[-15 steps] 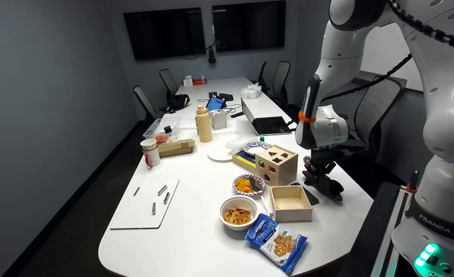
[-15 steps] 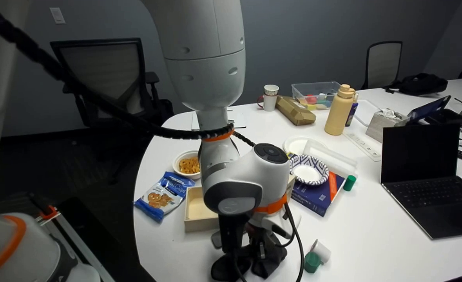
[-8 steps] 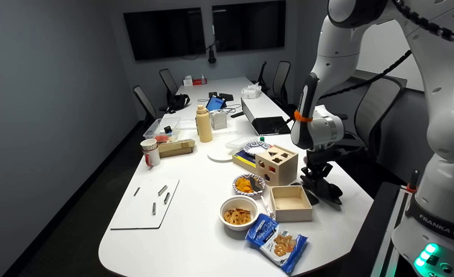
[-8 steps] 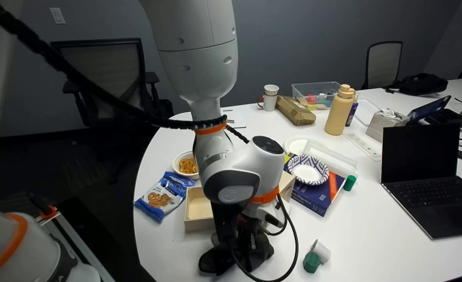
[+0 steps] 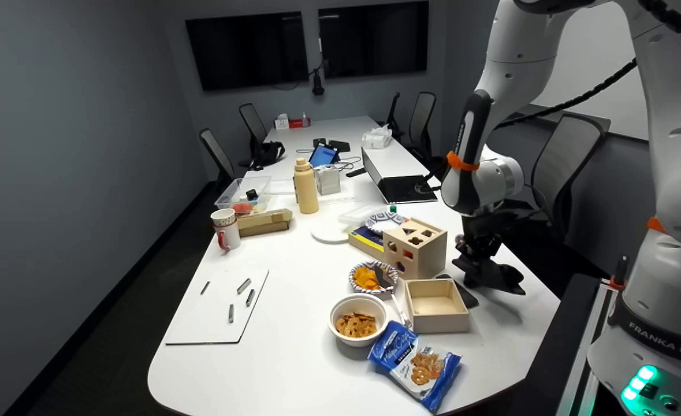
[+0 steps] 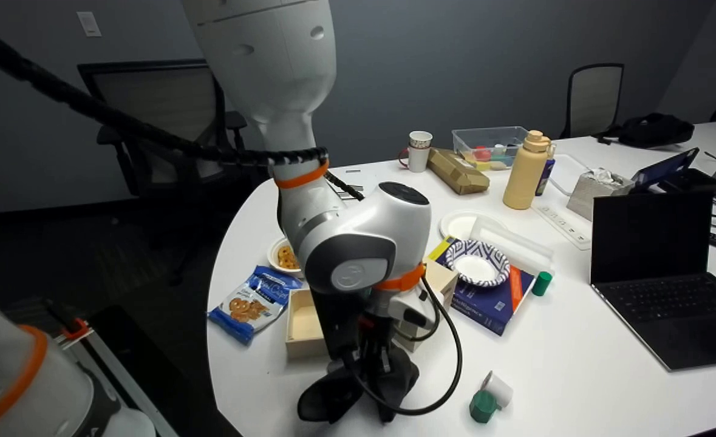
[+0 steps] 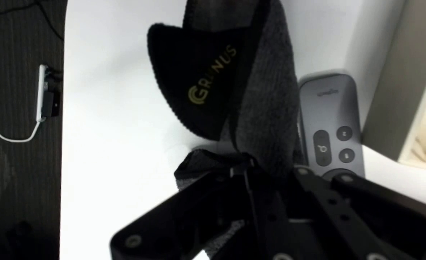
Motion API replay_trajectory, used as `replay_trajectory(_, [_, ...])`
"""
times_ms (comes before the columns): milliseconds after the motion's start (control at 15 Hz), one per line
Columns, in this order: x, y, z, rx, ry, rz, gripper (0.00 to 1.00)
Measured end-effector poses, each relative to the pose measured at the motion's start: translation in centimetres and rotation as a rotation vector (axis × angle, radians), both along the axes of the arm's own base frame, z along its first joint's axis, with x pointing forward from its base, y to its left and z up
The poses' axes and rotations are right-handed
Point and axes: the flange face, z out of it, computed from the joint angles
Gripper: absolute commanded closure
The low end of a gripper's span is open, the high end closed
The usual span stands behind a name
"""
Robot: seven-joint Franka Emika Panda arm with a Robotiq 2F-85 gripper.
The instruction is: Use a cloth to wipe the table
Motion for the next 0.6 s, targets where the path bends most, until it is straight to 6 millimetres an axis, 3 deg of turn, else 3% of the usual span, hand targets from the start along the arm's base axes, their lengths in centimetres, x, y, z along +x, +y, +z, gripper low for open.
replay_trajectory(333, [1.3, 5.3, 5.5, 0.032, -0.058, 0.172, 0.98])
replay_trajectory(600, [2.5, 12.1, 9.0, 0.112, -0.063, 0.366, 0.98])
